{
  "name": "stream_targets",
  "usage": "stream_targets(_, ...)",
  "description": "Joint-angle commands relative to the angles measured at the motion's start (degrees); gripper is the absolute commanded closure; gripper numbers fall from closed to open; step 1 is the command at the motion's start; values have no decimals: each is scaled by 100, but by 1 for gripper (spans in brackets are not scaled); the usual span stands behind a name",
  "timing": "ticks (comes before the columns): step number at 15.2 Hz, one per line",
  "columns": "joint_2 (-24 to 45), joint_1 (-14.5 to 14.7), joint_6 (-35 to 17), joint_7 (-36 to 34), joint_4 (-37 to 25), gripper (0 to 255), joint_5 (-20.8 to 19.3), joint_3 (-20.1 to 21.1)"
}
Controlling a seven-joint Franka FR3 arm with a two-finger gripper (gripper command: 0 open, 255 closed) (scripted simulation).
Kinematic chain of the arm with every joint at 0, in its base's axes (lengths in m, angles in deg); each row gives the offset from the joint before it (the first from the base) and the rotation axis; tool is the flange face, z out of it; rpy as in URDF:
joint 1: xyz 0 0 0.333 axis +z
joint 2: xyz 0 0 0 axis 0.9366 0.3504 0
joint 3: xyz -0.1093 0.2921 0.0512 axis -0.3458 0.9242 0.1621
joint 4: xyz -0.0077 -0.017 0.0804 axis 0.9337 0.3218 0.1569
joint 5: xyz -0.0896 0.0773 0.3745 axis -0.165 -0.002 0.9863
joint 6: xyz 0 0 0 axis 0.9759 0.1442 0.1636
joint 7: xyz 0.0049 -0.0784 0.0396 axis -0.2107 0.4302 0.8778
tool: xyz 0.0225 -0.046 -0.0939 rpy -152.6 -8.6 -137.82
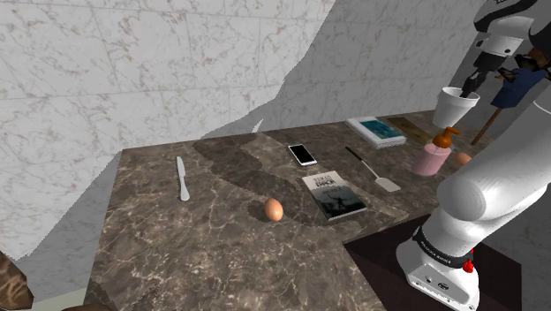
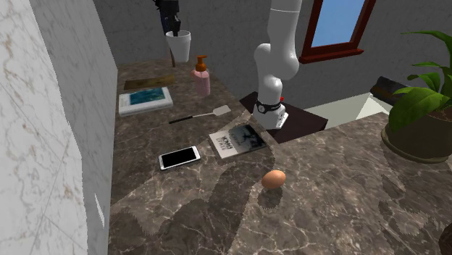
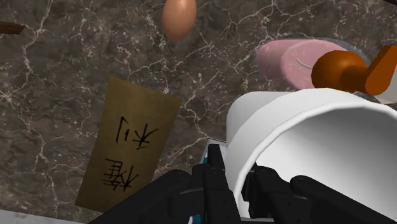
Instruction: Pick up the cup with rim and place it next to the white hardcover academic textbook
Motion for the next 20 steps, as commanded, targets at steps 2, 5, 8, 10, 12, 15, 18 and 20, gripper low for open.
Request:
stream_targets(2, -2, 3, -238, 1, 235, 255, 1, 4)
stream_targets(5, 33, -2, -465, 33, 439, 255, 28, -8)
stream_targets(8, 84, -8, -689, 75, 632, 255, 69, -23)
stream_targets(10, 127, -12, -838, 109, 753, 255, 105, -33)
stream_targets(12, 178, -17, -986, 148, 869, 255, 147, -43)
stream_targets(15, 267, -25, -1207, 215, 1034, 255, 223, -58)
stream_targets(18, 373, -35, -1424, 295, 1187, 255, 317, -71)
stream_targets(20, 452, -44, -1568, 354, 1282, 255, 389, -77)
